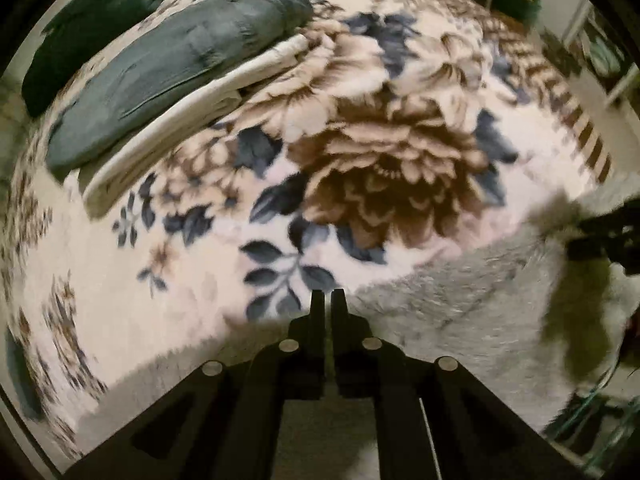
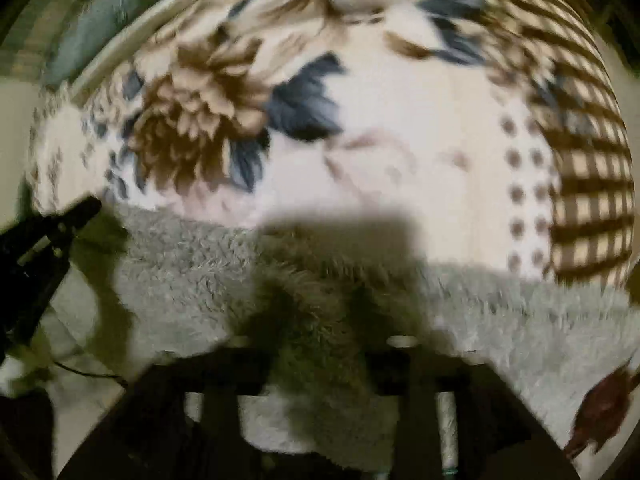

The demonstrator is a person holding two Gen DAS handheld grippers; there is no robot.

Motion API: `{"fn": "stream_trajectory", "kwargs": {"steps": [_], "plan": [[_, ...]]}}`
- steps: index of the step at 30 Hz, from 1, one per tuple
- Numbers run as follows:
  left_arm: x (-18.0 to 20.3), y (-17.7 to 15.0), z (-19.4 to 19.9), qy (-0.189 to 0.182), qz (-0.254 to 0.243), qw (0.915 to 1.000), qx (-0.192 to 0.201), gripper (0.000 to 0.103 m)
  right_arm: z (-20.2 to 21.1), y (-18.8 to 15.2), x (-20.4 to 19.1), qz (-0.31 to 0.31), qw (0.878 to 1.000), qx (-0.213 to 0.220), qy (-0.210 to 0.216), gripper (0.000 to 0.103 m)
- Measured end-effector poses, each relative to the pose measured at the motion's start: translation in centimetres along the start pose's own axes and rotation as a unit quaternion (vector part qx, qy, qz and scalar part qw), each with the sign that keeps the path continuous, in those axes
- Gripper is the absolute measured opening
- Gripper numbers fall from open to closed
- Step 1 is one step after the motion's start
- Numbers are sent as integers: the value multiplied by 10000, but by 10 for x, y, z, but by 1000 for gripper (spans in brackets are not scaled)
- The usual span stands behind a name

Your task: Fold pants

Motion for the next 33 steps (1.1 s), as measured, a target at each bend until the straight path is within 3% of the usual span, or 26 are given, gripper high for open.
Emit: {"fn": "stream_trajectory", "kwargs": {"steps": [1, 3, 4, 5, 7, 11, 13, 16, 17, 19, 22, 24, 26, 28, 30, 33], "plan": [[-1, -4, 7, -49, 150, 9999, 24, 7, 15, -8, 10, -253, 9993, 196, 171, 65], [0, -13, 18, -271, 480, 9985, 57, 20, 38, -23, 35, -747, 9956, 500, 259, 68], [6, -23, 24, -399, 597, 9974, 62, 39, 53, -34, 54, -1116, 9908, 726, 238, 68], [14, -28, 27, -445, 661, 9968, 35, 70, 67, -46, 78, -1524, 9836, 947, 193, 68], [35, -43, 27, -483, 751, 9960, -12, 92, 85, -75, 126, -2310, 9646, 1273, -22, 68], [62, -63, 13, -683, 885, 9932, -331, 92, 86, -129, 219, -3454, 9261, 1492, -271, 71], [72, -65, 4, -710, 924, 9922, -442, 92, 76, -138, 248, -3554, 9234, 1427, -254, 71], [83, -58, -14, -524, 829, 9940, -478, 92, 52, -126, 256, -3215, 9353, 1473, 160, 69], [84, -54, -19, -432, 780, 9948, -485, 92, 42, -118, 247, -2991, 9424, 1489, 141, 48], [84, -44, -31, -276, 710, 9959, -496, 92, 37, -110, 241, -2670, 9511, 1516, -350, 15], [82, -34, -45, -222, 705, 9954, -605, 99, 44, -108, 247, -2920, 9360, 1819, -748, 12], [83, -32, -46, -211, 697, 9949, -694, 99, 45, -113, 257, -3105, 9300, 1830, -728, 13], [85, -31, -39, -188, 650, 9952, -704, 99, 40, -121, 261, -3404, 9259, 1608, -299, 34], [87, -35, -23, -201, 658, 9952, -698, 99, 51, -140, 255, -3689, 9116, 1808, -128, 37], [87, -45, -6, -294, 739, 9947, -650, 99, 73, -174, 245, -4009, 8894, 2195, 135, 44], [86, -74, 15, -323, 831, 9933, -731, 99, 77, -225, 234, -4641, 8537, 2335, 366, 49]]}}
Point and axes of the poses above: each gripper's, at about its wrist camera, not at the fingertips, and z roughly against the way its jaws point, x to its right, y to its top, the point moved 4 cm from there along -z, roughly the way its jaws point, and after that the axes turned 4 degrees about z, right-handed, at the moved point
